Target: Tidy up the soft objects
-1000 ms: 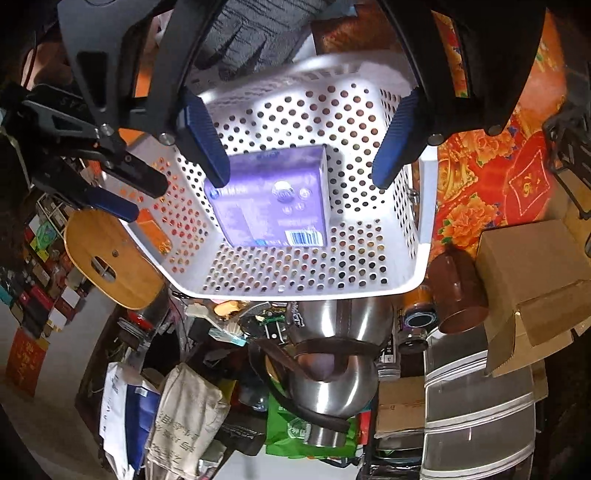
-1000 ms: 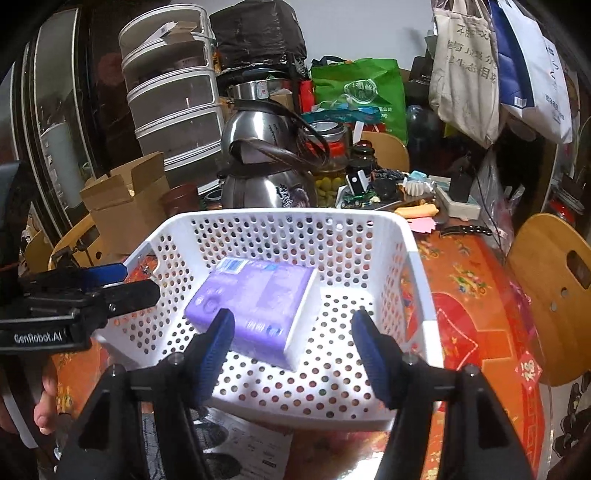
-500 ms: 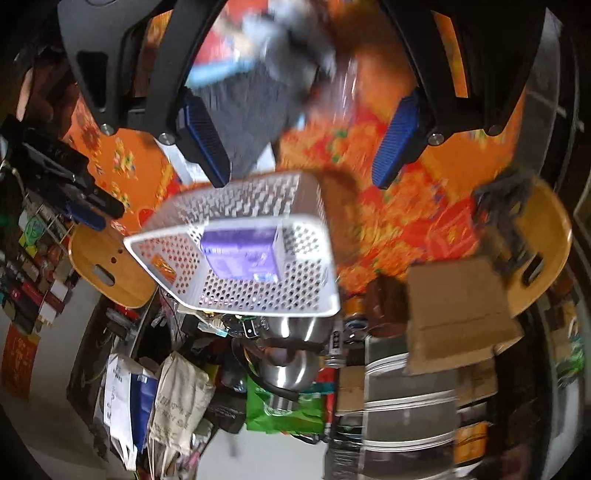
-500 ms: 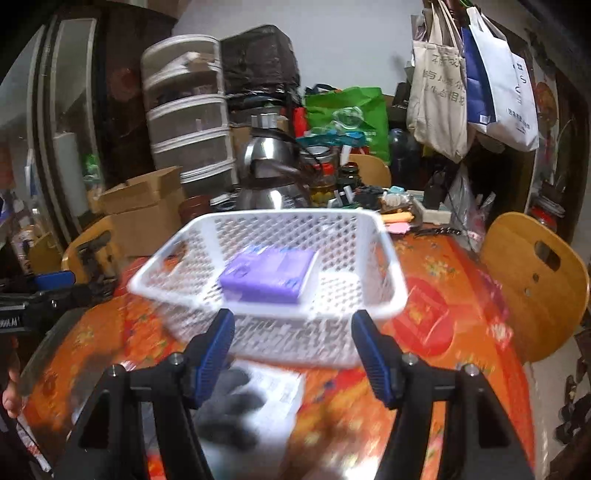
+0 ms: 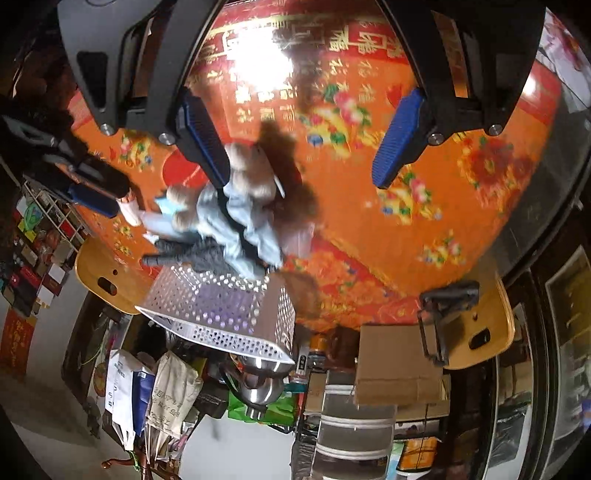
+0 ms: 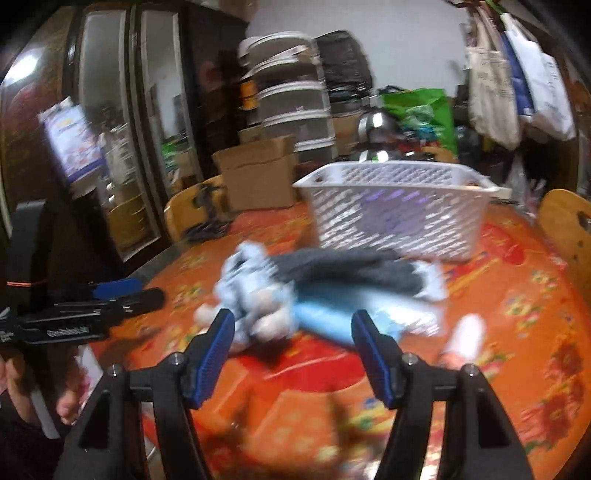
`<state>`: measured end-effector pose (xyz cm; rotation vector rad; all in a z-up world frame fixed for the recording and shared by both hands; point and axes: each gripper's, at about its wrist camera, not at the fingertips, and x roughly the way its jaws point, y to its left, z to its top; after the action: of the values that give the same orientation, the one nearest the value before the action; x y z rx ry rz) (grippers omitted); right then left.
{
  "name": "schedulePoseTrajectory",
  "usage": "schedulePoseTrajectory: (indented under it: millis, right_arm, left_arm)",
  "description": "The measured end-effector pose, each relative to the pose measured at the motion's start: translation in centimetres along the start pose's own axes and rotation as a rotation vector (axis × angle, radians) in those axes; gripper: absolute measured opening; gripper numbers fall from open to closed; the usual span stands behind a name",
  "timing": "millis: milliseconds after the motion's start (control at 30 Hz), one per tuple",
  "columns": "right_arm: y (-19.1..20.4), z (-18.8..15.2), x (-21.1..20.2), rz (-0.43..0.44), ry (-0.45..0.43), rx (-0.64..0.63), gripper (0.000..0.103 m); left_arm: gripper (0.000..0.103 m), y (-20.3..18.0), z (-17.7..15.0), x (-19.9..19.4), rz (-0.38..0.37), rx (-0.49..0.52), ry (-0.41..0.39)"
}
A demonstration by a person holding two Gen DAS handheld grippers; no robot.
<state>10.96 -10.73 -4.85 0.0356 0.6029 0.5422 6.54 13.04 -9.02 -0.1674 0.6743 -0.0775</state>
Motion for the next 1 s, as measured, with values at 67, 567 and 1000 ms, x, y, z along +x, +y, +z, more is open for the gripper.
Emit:
schedulePoseTrajectory:
  millis: [67,567,1000]
  right_arm:
    - [1.1,-0.8,0.9,0.012,0.016,-0.016,0.054]
    - [1.8,-1.5,4.0,-0.008,0.067,-0.035,0.024]
    - [1.8,-1.3,4.9,-0.03,0.074,-0.044,0.008]
  left_arm:
    - [0.077,-0.3,-0.3,0.6,0.0,0.019,0.009]
    - [0.045,-2.8,0.9,4.9,-0.106,0.063,0.073]
    - [0.012,-3.8,2.0,5.4,-0.146,0.099,0.054]
